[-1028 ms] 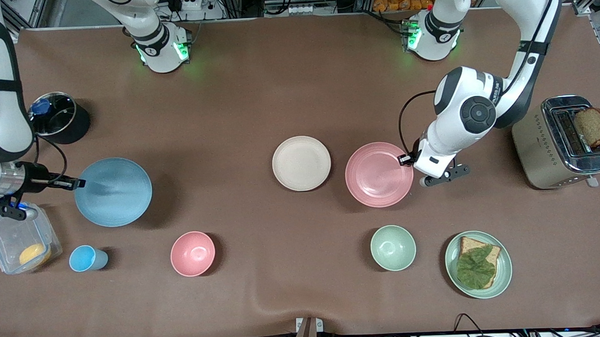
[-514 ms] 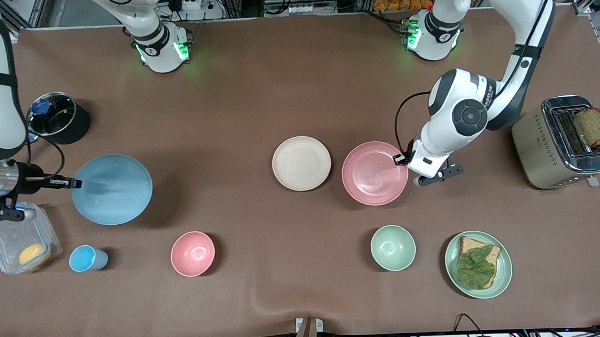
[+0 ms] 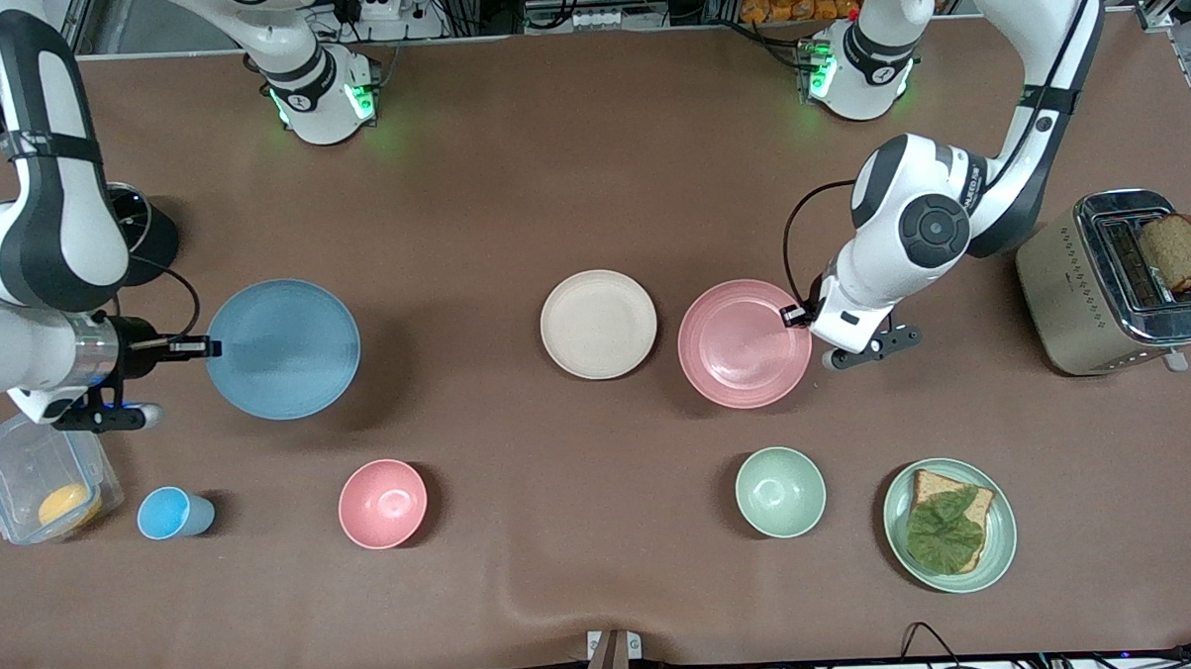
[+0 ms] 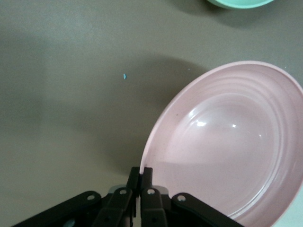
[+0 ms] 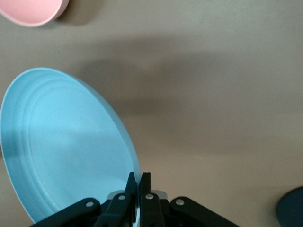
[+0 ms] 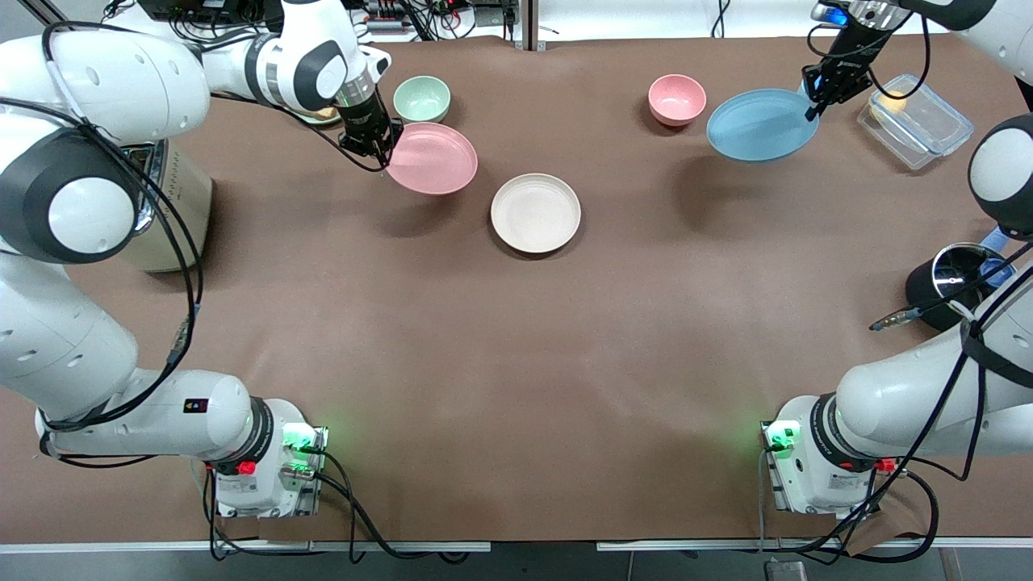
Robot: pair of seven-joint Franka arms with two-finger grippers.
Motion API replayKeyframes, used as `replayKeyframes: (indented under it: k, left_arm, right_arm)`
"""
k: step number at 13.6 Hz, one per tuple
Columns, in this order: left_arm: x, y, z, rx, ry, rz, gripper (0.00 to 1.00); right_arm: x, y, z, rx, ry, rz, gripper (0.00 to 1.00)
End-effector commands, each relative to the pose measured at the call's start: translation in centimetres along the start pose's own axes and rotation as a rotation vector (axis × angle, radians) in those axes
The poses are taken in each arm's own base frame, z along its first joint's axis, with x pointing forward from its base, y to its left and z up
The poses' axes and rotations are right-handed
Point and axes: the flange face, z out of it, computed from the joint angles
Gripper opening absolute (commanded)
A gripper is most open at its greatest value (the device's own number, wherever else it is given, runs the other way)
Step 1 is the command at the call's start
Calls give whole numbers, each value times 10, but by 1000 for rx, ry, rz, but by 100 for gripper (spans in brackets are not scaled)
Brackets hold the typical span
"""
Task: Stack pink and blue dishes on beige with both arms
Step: 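Carry the pink plate toward the beige plate with the left gripper, then lower the pink plate onto the beige plate and open the left gripper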
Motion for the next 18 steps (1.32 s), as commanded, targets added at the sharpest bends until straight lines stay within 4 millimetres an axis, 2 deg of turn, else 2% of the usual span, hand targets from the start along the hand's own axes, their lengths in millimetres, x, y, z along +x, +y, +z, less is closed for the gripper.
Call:
replayKeyframes:
  k: [1,2,3,5,6,8,9,10,11,14,17,18]
  left_arm:
    - [-11,4,-18,8,-7,-14,0]
    - [-12,5,-19,9,-7,-12,0]
    - [-15,10,-19,6,-7,-9,0]
    - [-22,22,-18,1,-10,-13,0]
    - [-30,33,-17,-3,-14,-10,0]
    - [-48,54,-11,-2,-18,9,0]
    - [-62,69,-5,4,-25,20,0]
    - [-76,84,2,3,-26,14,0]
    - [-89,100,11,-6,-23,9,0]
    - [-116,135,40,-38,-24,17,0]
    - [-132,154,73,-59,-40,33,0]
    - [-131,157,83,-65,-50,30,0]
  right_arm:
    - [1,-16,1,0,-15,1,0]
    - [1,-32,-10,34,11,-16,0]
    - [3,-43,-10,31,14,-20,0]
    - [8,-34,-3,36,21,3,0]
    - [8,-26,-6,40,23,15,0]
    - [-2,-17,-30,35,35,19,0]
    - [-4,-4,-41,37,29,33,0]
    - [-5,21,-44,44,21,57,0]
    - [-5,36,-44,54,23,43,0]
    - [-3,45,-39,50,22,19,0]
    - [1,49,-32,52,17,24,0]
    - [1,50,-32,46,16,24,0]
